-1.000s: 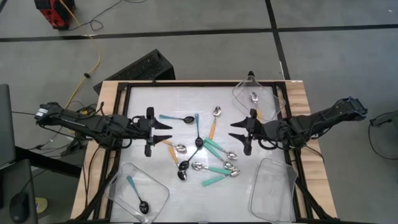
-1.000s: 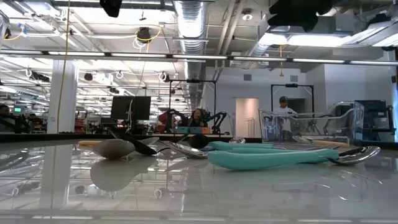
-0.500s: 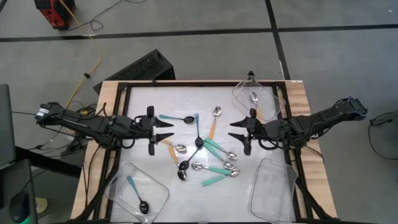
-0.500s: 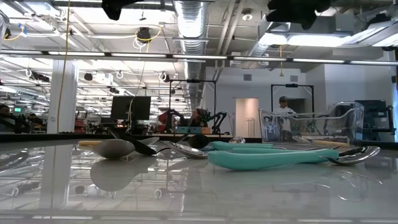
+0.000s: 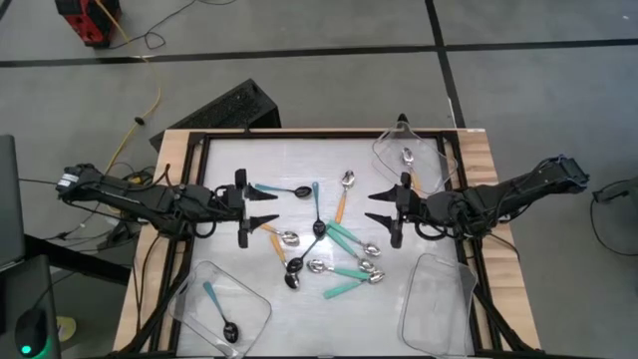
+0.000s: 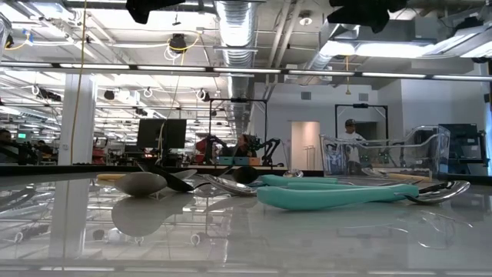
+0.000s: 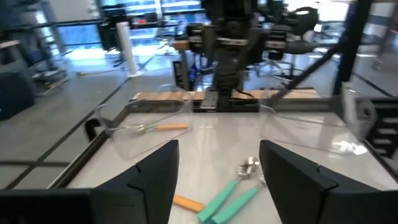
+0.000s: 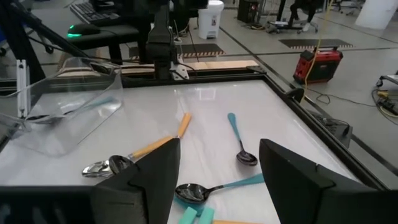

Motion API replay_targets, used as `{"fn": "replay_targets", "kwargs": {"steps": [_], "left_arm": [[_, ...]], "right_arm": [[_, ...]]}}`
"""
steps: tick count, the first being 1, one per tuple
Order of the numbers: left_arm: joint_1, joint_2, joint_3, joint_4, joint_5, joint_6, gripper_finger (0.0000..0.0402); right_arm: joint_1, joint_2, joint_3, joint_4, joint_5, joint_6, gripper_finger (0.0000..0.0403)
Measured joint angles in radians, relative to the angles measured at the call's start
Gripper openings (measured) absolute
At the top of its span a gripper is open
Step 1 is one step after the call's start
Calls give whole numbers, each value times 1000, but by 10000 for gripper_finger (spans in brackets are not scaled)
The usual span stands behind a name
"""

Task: Sort silverware by color (type)
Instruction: Put the yellow spoon into the top transparent bin

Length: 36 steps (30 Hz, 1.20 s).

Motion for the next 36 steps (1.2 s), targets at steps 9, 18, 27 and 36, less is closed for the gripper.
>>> {"fn": "replay_targets", "kwargs": {"steps": [9, 18, 27, 36], "left_arm": [[0, 0, 0, -11, 19, 8, 216], [0, -1, -115, 71, -8, -5, 216], [-2, -8, -179, 152, -22, -33, 216], [-2, -7, -179, 106, -40, -59, 216]], "right_arm": [[0, 34, 0, -11, 48, 0, 246], [0, 183, -2, -12, 79, 35, 246], [0, 287, -2, 3, 92, 131, 247], [-28, 296, -2, -2, 93, 161, 247]]}}
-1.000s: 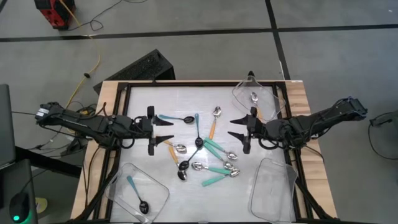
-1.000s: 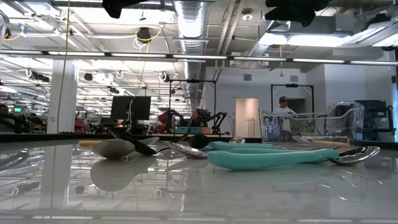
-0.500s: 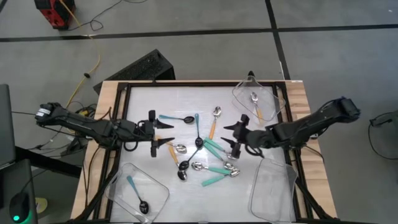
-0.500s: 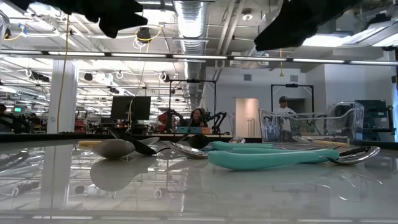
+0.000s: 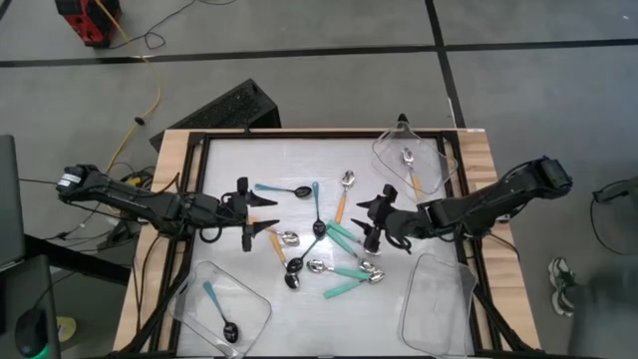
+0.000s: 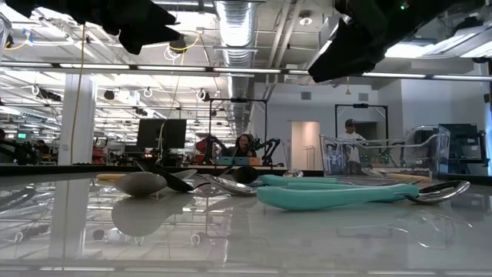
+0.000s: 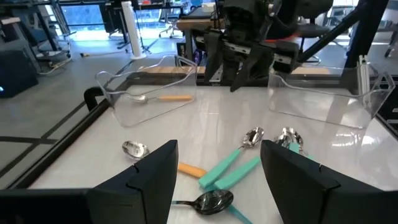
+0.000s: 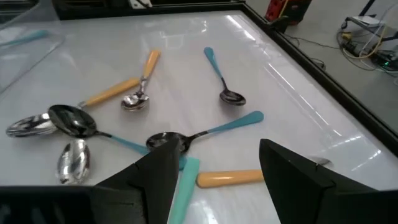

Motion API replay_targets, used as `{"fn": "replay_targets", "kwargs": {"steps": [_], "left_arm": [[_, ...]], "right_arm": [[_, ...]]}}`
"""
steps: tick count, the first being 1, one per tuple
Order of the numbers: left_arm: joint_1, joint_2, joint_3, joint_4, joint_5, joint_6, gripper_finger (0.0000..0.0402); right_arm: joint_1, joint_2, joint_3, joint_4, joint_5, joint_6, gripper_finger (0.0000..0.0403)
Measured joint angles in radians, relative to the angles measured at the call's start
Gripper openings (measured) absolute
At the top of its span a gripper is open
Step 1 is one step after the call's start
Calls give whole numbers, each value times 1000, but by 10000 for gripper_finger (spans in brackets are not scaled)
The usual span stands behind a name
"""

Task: Sort silverware by color (type)
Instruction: Put the yellow spoon into the top transparent bin

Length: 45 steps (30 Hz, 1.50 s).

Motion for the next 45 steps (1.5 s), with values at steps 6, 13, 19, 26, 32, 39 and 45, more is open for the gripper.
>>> {"fn": "replay_targets", "kwargs": {"steps": [6, 13, 19, 26, 32, 39, 45], "left_arm": [[0, 3, 0, -2, -1, -22, 216], [0, 3, 0, -32, -16, -60, 216], [0, 3, 0, -55, -52, -91, 216], [0, 3, 0, -50, -53, -92, 216], [1, 3, 1, -46, -75, -91, 216], [1, 3, 1, -45, -76, -91, 216], [1, 3, 1, -37, -76, -92, 216]], "right_arm": [[-28, 17, 2, 4, 4, 49, 247], [-71, 63, -1, -50, 38, 277, 246], [-100, 127, 3, 2, 56, 381, 246], [-134, 226, 20, 40, 54, 497, 246], [-156, 339, 83, 50, 51, 573, 246], [-187, 470, 177, 19, 50, 630, 246], [-195, 536, 246, -151, 52, 694, 246]]}}
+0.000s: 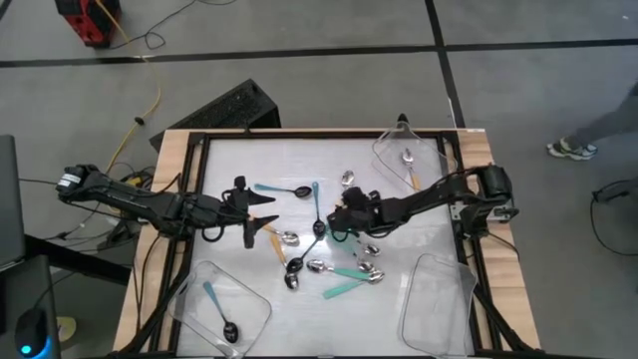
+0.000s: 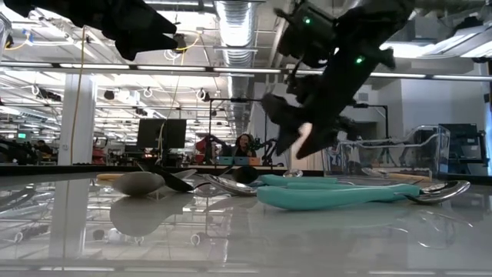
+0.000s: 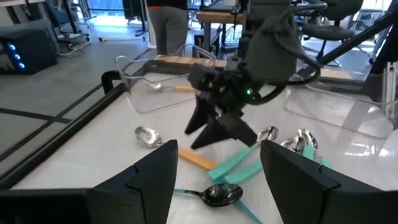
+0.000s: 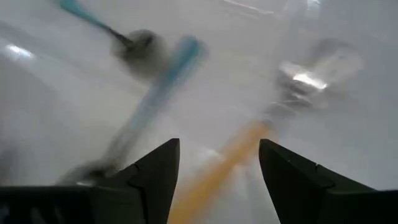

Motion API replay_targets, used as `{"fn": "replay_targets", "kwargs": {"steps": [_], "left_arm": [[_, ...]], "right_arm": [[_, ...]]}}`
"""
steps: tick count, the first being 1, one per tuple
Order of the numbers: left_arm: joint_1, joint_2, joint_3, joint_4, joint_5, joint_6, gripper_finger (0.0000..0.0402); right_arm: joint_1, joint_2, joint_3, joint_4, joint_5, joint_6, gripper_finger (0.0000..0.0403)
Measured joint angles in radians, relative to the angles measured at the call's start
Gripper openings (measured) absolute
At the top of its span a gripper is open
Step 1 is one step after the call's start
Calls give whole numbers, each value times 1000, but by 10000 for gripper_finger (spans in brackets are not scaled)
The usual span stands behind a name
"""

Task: Sort silverware by color (type)
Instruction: Put the yellow spoon into the top transparent bin

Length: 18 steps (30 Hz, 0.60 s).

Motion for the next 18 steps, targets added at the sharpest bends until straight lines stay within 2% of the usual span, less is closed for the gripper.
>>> {"fn": "replay_targets", "kwargs": {"steps": [2, 4, 10, 18], "left_arm": [[0, 0, 0, -1, 0, 0, 216], [0, 0, 0, 3, 0, 0, 216], [0, 0, 0, 20, 0, 0, 216], [0, 0, 0, 35, 6, 0, 216]], "right_arm": [[-2, 17, 25, -17, 0, 42, 246], [-3, 21, 31, -105, 8, 54, 246], [-18, 53, 53, -51, 5, 66, 246], [-30, 70, 51, -70, -1, 123, 240]]}}
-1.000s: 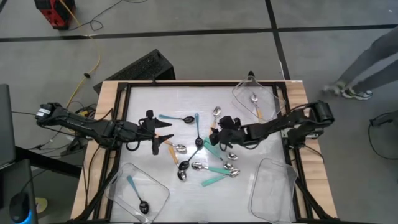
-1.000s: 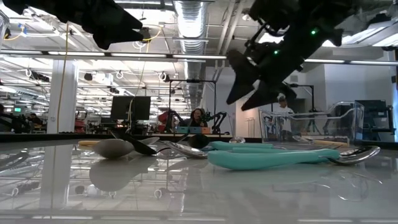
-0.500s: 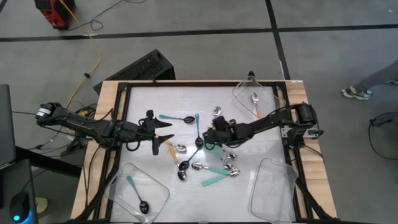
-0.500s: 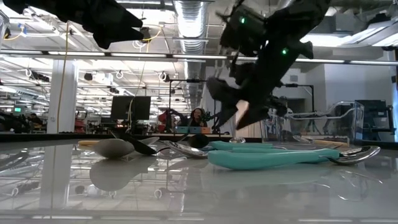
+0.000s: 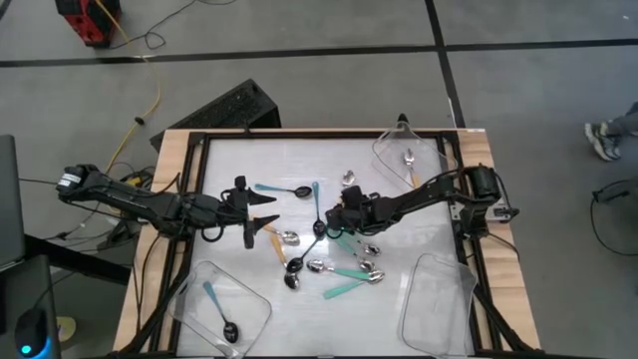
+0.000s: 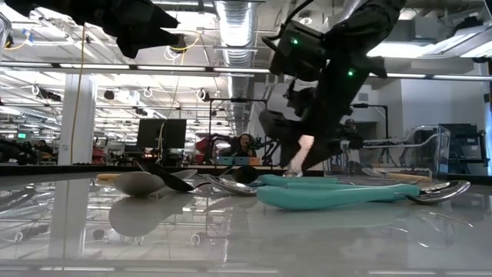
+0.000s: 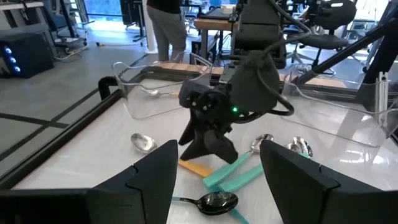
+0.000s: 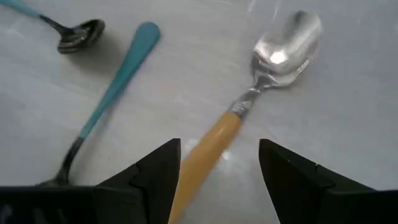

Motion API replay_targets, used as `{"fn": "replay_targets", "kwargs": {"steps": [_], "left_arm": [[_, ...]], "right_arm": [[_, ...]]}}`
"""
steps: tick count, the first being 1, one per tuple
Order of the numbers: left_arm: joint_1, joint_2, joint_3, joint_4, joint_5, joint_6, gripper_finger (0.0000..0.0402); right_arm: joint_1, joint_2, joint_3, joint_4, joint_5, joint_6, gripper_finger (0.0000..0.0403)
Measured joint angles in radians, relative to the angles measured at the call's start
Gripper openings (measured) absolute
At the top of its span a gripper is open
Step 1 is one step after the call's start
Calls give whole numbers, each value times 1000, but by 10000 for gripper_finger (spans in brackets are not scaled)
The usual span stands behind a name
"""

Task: Sort silverware by color (type)
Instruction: Put the yellow spoon into the top transparent bin

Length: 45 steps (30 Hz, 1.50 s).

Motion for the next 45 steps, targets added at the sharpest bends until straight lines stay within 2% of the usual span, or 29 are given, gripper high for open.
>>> {"fn": "replay_targets", "kwargs": {"steps": [25, 35, 39, 45], "left_arm": [[0, 0, 0, 0, -1, 3, 216], [0, 0, 0, 0, -1, 3, 216], [0, 0, 0, -2, -2, 4, 216], [0, 0, 0, -3, -2, 4, 216]], "right_arm": [[-29, 1, 1, 43, 9, 1, 240], [-13, 124, 14, 118, 24, 14, 239], [-4, 127, 13, 120, 30, 18, 239], [-6, 120, 13, 96, 16, 12, 212]]}}
